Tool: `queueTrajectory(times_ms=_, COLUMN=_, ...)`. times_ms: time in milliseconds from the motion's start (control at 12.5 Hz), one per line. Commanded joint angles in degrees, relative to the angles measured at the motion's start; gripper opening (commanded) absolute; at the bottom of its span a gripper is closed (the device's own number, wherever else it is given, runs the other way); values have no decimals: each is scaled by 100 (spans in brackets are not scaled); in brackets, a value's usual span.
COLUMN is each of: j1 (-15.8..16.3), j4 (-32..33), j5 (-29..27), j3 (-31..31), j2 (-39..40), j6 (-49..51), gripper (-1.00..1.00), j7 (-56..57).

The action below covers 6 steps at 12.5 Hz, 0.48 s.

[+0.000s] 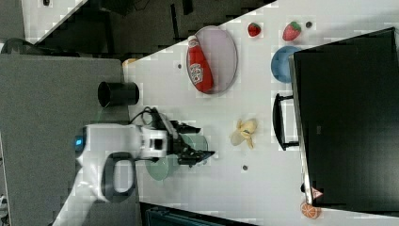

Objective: Pick banana from table and place on oven.

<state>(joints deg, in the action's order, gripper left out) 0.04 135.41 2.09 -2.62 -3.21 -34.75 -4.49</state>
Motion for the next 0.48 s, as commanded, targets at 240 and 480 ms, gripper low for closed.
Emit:
queueTrajectory(times_ms=240, j1=-54, j4=81, j5=-64, j3=139, j2=640, j6=-1147, gripper=100, j7=-18)
queueTrajectory(times_ms=480, j1=-53, j4=88, j5=-64, j3=260, j2=1279, j6=-1621, gripper=100, j7=-32)
